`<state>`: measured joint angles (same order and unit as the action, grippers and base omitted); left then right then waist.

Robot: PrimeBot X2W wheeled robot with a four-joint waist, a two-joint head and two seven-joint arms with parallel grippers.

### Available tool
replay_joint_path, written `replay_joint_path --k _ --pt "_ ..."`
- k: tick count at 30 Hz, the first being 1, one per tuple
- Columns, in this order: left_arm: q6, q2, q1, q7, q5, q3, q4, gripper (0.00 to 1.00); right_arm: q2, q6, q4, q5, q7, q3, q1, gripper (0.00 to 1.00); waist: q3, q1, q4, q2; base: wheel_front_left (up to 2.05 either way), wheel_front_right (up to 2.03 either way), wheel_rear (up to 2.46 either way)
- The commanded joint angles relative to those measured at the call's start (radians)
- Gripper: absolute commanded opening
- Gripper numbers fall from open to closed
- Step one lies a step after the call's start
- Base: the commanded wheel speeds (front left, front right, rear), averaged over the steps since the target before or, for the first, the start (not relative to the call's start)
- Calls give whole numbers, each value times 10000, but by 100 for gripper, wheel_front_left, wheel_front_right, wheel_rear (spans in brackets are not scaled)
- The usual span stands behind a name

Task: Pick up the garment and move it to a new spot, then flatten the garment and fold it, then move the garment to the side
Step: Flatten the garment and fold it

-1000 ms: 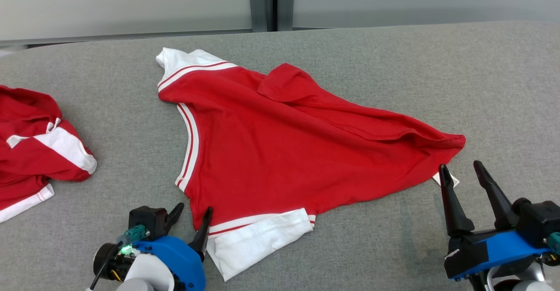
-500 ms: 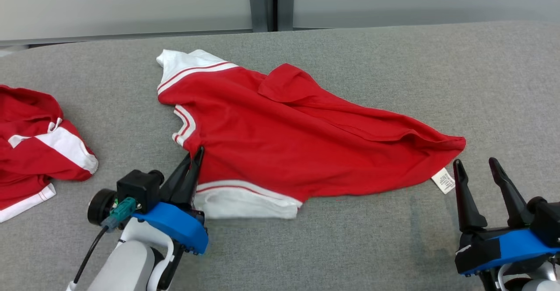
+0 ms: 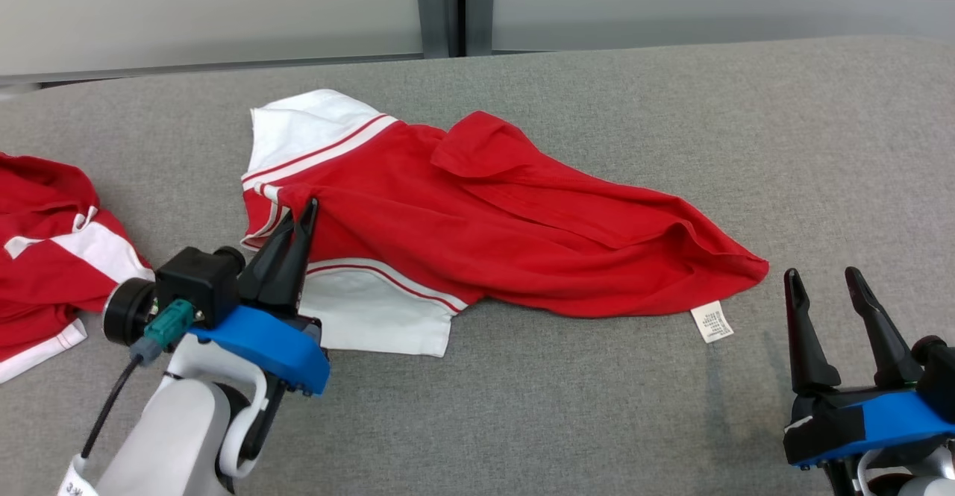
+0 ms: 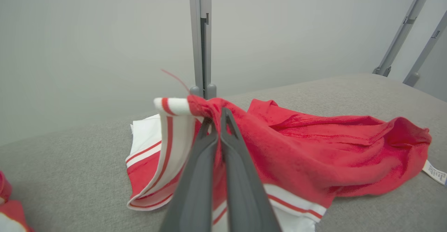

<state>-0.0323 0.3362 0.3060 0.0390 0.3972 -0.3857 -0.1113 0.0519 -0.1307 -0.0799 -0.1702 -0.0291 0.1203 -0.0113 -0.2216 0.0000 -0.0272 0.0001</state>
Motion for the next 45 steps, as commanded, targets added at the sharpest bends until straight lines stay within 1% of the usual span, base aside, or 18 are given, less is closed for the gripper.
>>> replay_joint_path --k 1,6,10,11,12,13,15,19,23,27,32,36,40,45 --pt "-48 5 363 -47 99 80 -175 0 -16 -1 -46 -105 -56 33 39 100 -60 0 -32 -1 0 0 0" --pt "-226 -27 1169 154 386 354 -1521 0 -13 -1 43 -176 -141 -24 -174 100 -374 0 -263 -1 0 0 0" --pt "-408 -159 1853 403 719 582 -2927 0 -13 -1 130 -235 -203 -77 -256 100 -672 0 -449 -1 0 0 0" --pt "-470 -186 2004 467 801 615 -3261 37 -13 -1 155 -264 -232 -93 -257 100 -743 0 -494 -1 0 0 0" --pt "-526 -228 2174 590 873 629 -3540 90 -13 -1 189 -278 -273 -97 -279 100 -798 0 -527 -1 0 0 0" --pt "-573 -248 2285 705 929 643 -3835 100 -13 -1 230 -319 -275 -101 -319 100 -846 0 -562 -1 0 0 0" --pt "-627 -314 2404 988 1005 671 -4319 100 -12 -1 286 -363 -350 -130 -377 100 -896 0 -606 -1 0 0 0" --pt "-523 -465 2388 1568 1026 757 -5010 100 -14 -1 344 -307 -407 -83 -355 100 -837 0 -540 -1 0 0 0" --pt "-367 -506 1908 2061 788 759 -5047 100 -12 -1 332 -136 -388 -137 -344 100 -539 0 -370 -1 0 0 0" --pt "-73 -502 1243 2247 463 929 -4289 100 -13 -1 243 -19 -267 -210 -221 100 -213 0 -124 -1 0 0 0" --pt "354 -540 85 2264 -111 1227 -2473 100 2 -1 127 133 -62 -227 -8 100 225 0 275 -1 0 0 0" --pt "629 -482 -866 2267 -403 1388 -1303 100 2 -1 9 186 168 -224 158 100 549 0 494 -1 0 0 0" --pt "846 -382 -1649 2156 -454 1343 -704 100 7 -1 -88 194 332 -218 324 100 766 0 607 -1 0 0 0" --pt "1000 -337 -2190 1838 -358 1284 -255 100 83 -1 -150 197 465 -212 495 100 906 0 673 -1 0 0 0"
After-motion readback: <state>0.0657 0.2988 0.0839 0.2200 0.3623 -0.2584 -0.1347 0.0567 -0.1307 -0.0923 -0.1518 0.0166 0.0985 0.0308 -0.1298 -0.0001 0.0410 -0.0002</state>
